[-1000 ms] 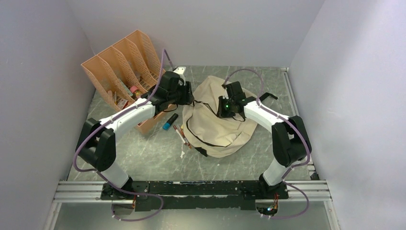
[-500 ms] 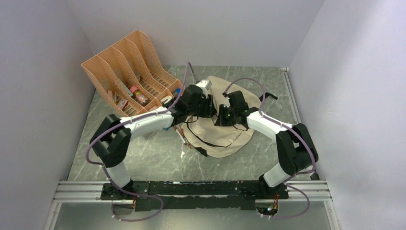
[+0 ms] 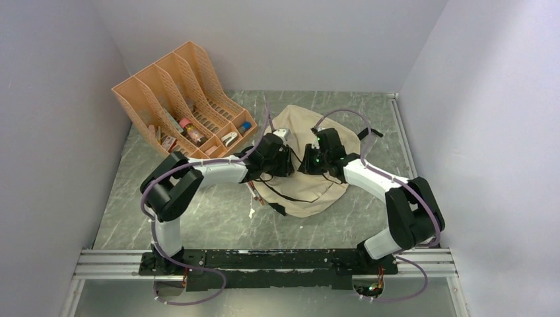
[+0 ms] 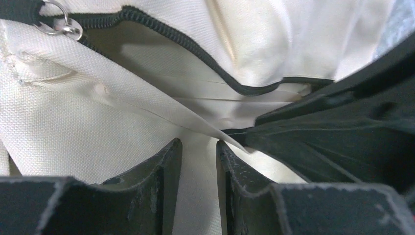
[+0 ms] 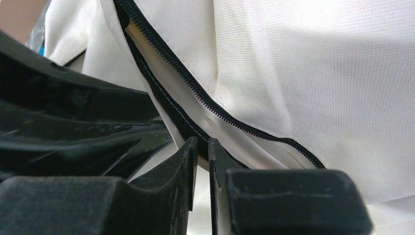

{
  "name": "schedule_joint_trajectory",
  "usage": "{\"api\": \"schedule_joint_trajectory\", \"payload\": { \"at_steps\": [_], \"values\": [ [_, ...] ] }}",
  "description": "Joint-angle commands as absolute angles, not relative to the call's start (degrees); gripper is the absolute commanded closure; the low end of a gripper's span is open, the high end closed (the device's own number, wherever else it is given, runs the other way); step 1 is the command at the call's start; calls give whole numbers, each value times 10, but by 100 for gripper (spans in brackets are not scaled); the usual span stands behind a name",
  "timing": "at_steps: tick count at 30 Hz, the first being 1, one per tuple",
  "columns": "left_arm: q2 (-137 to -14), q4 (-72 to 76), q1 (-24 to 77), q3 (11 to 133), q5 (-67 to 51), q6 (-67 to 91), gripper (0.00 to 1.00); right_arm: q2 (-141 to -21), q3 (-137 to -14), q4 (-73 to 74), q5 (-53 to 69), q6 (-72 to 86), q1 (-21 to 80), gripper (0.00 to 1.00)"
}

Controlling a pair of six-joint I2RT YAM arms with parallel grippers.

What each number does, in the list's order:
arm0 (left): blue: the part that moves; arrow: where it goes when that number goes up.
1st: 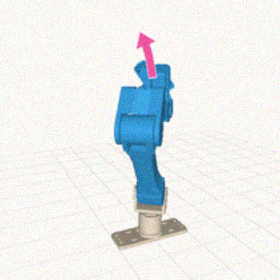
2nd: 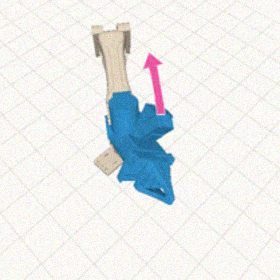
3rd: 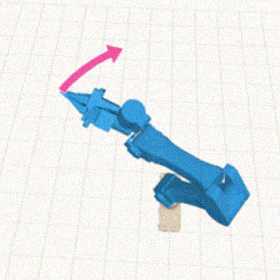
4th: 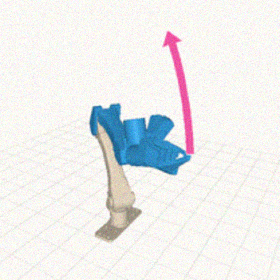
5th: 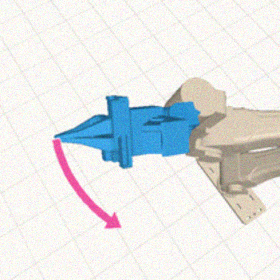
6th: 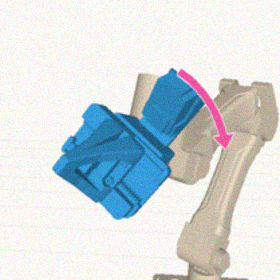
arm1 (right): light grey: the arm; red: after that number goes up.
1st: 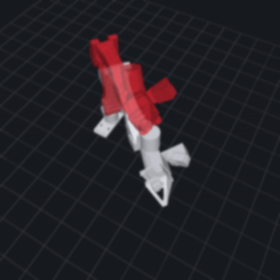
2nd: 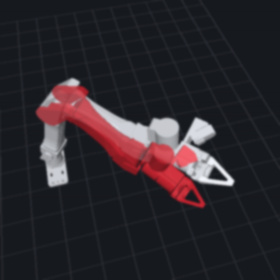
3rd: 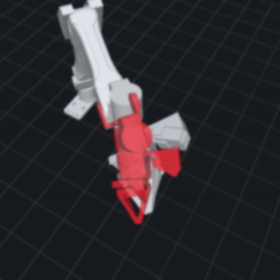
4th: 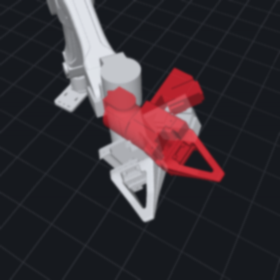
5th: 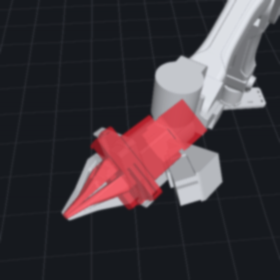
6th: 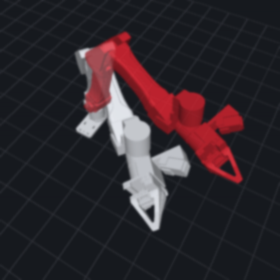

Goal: Pack the student bag
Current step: Adjust the student bag at the center of the board.

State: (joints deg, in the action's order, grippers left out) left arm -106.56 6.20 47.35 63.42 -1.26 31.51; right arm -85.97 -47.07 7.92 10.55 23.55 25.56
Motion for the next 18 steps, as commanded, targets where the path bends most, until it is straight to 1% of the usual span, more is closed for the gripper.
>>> {"api": "schedule_joint_trajectory", "payload": {
  "at_steps": [1,9,18],
  "values": [
    [-1094,81,474,643,17,315,63,-835,-474,84,78,228,262,80],
    [-1104,68,473,642,22,324,65,-821,-496,106,63,209,261,75],
    [-983,135,473,588,32,330,65,-863,-491,102,97,211,261,74]
  ]
}}
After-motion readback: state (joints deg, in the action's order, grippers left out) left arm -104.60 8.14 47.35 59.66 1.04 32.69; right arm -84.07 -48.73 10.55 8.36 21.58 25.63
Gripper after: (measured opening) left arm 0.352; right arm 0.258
